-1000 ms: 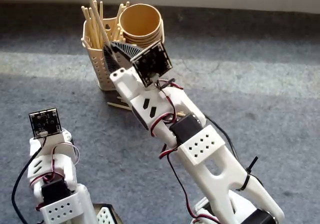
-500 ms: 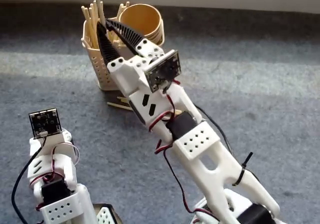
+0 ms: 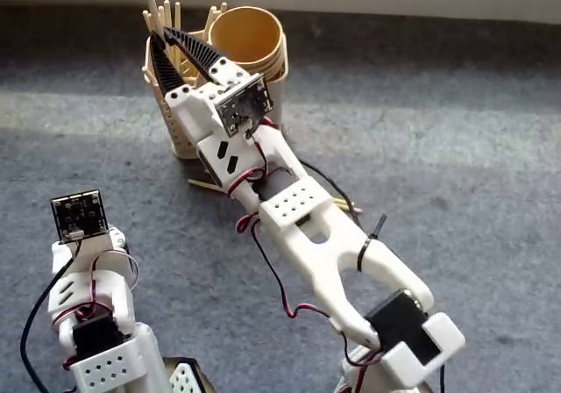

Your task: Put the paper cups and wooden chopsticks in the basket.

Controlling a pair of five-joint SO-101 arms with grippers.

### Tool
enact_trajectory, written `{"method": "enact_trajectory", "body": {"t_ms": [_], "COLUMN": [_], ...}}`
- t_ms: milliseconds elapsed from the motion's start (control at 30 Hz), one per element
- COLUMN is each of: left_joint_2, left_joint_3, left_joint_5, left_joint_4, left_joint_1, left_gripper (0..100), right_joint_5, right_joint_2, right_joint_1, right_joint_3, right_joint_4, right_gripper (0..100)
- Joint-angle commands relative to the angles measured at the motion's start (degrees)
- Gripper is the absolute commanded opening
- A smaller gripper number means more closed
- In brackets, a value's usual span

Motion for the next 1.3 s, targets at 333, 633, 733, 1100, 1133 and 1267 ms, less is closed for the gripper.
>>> {"method": "enact_trajectory", "body": {"t_ms": [333,633,733,1100,1133,1267], "left_joint_2": [-0.8,-0.8,-0.8,-0.8,-0.8,-0.8], "left_joint_3": [1.1,1.1,1.1,1.1,1.1,1.1], "left_joint_5": [-0.5,-0.5,-0.5,-0.5,-0.5,-0.5], "left_joint_4": [-1.1,-1.1,-1.1,-1.1,-1.1,-1.1], "left_joint_1": [1.0,1.0,1.0,1.0,1.0,1.0], "left_gripper": [2,2,2,2,2,2], "right_joint_5": [0.1,0.1,0.1,0.0,0.0,0.0], "right_joint_2": [5.1,5.1,5.3,8.8,10.2,14.9], "right_joint_1": [2.2,3.1,2.8,2.8,2.8,2.7], "right_joint_3": [-5.1,-5.1,-5.1,-5.1,-5.5,-8.6], "right_joint_4": [-6.0,-10.0,-10.0,-10.0,-10.0,-10.0], "right_gripper": [0.5,0.5,0.5,0.5,0.5,0.5]}}
